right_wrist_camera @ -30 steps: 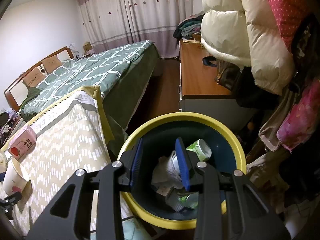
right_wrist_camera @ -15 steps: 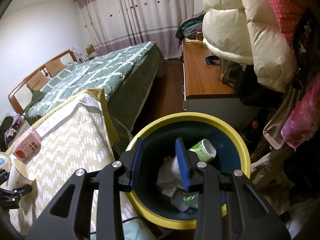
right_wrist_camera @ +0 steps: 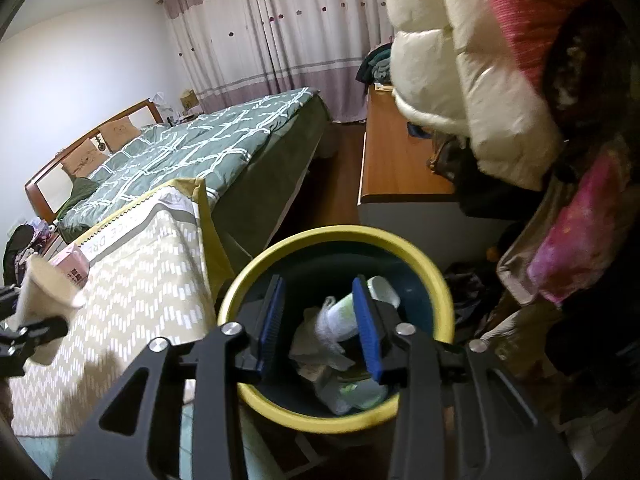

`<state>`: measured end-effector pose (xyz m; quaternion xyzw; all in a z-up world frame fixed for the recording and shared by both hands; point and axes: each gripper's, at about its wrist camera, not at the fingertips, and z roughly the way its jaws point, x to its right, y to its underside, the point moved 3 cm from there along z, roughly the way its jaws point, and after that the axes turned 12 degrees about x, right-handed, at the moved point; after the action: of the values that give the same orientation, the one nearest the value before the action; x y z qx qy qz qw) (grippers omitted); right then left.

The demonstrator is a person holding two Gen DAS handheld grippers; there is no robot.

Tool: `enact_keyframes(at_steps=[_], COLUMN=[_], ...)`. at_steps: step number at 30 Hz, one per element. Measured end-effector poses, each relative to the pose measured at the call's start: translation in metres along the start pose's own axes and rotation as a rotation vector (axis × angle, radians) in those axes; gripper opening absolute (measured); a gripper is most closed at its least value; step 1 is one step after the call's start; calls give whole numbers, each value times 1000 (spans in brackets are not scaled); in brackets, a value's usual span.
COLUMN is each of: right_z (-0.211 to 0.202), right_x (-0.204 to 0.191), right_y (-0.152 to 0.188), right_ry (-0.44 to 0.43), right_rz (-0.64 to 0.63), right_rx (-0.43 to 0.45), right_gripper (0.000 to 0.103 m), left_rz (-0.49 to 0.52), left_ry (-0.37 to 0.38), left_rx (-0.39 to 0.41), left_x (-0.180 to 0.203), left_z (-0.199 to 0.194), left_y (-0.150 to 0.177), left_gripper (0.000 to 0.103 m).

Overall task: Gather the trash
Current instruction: 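Carry the paper cup over the bin and open the left tool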

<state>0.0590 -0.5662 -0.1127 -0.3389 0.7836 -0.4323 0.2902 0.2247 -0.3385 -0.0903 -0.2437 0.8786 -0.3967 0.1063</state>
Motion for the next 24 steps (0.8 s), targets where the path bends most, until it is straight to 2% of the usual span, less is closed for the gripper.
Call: enact_keyframes(at_steps=[11, 18, 21, 22, 23, 24], right_z=[-48, -63, -63, -62, -61, -61], right_x=[61, 92, 103, 105, 105, 106], right_y=[-6, -3, -3, -3, -3, -3], right_ry=[46, 64, 73, 73, 73, 71], right_rz=[-10, 30, 51, 62, 66, 69], right_rx=[49, 70, 69, 68, 68, 69], right_gripper=[43, 45, 45, 45, 45, 45], left_rz=[4, -1, -8, -9, -14, -20], left_ry=[144, 154, 140, 127, 118, 112], left_rx=[-23, -65, -81, -83, -76, -70], left_x=[111, 155, 165, 166, 167, 166], left_z=[79, 132, 150, 154, 156, 156], left_y=[-52, -65, -68, -69, -71, -71], left_gripper=[65, 68, 79, 93, 98, 98])
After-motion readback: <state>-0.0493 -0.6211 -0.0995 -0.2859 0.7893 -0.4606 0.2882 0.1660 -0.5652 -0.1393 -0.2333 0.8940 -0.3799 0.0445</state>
